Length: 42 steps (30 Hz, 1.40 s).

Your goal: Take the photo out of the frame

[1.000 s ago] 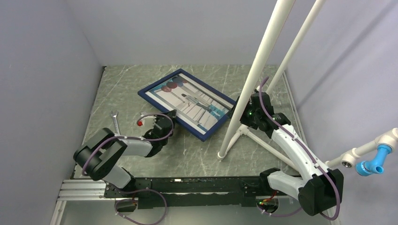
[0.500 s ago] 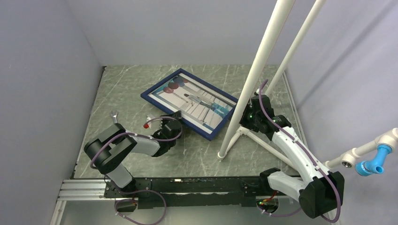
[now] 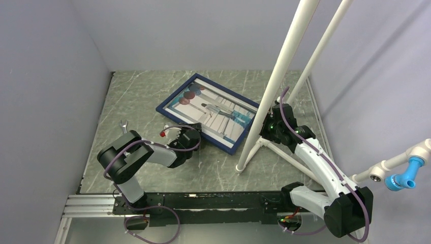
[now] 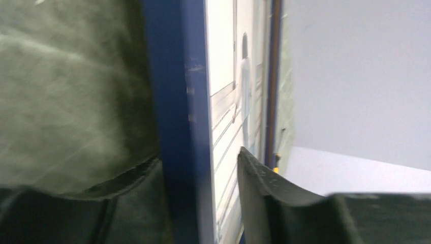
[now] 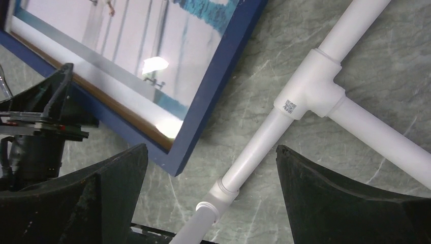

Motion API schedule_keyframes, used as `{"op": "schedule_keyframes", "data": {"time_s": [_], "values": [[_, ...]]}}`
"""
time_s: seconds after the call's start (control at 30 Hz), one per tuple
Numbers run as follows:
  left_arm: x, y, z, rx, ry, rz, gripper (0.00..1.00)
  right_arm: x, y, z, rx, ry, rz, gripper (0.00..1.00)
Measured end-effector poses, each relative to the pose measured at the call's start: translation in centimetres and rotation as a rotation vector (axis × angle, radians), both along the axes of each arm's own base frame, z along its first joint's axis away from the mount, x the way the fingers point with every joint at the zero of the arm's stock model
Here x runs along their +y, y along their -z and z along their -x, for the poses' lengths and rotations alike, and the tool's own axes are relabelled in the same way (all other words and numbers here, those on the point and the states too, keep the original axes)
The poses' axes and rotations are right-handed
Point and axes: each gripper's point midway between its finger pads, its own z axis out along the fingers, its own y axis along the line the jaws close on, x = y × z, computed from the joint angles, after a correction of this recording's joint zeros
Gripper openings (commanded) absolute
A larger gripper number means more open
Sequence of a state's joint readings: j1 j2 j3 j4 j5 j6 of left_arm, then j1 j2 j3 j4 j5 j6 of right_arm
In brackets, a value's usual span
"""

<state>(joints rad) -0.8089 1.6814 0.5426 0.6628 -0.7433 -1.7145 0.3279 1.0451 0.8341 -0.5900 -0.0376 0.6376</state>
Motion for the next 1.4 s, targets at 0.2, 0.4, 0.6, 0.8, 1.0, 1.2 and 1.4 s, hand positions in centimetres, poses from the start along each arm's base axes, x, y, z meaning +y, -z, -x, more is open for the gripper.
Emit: {"op": "schedule_keyframes", "data": {"time_s": [0.2, 0.4, 0.6, 0.8, 1.0, 1.2, 1.4], "values": [[-1.2, 1.2, 1.9, 0.122, 0.156, -0.121, 0.99, -0.1, 0.7, 0.3, 0.014, -0.007, 0.011, 0.98], [-1.9, -1.0, 4.1, 0.206, 0.317, -0.230, 0.99, -0.2, 1.1, 0.6, 0.011, -0.014, 0.016, 0.98], [-0.4, -3.4, 3.4, 0.319, 0.424, -0.315, 0.94, -0.3, 0.8, 0.5, -0.009, -0.033, 0.030, 0.98], [1.4, -1.1, 2.6, 0.533, 0.470, -0.286, 0.93, -0.3, 0.7, 0.6, -0.024, -0.064, 0.046, 0.98], [-0.2, 1.4, 2.7, 0.660, 0.524, -0.262, 0.73, -0.4, 0.8, 0.6, -0.026, -0.075, 0.054, 0.98], [-1.5, 4.1, 2.2, 0.767, 0.512, -0.207, 0.57, -0.1, 1.0, 0.7, -0.023, -0.087, 0.043, 0.98], [-2.6, 5.3, 3.0, 0.875, 0.479, -0.095, 0.38, 0.0, 1.1, 0.8, -0.018, -0.096, 0.044, 0.98]]}}
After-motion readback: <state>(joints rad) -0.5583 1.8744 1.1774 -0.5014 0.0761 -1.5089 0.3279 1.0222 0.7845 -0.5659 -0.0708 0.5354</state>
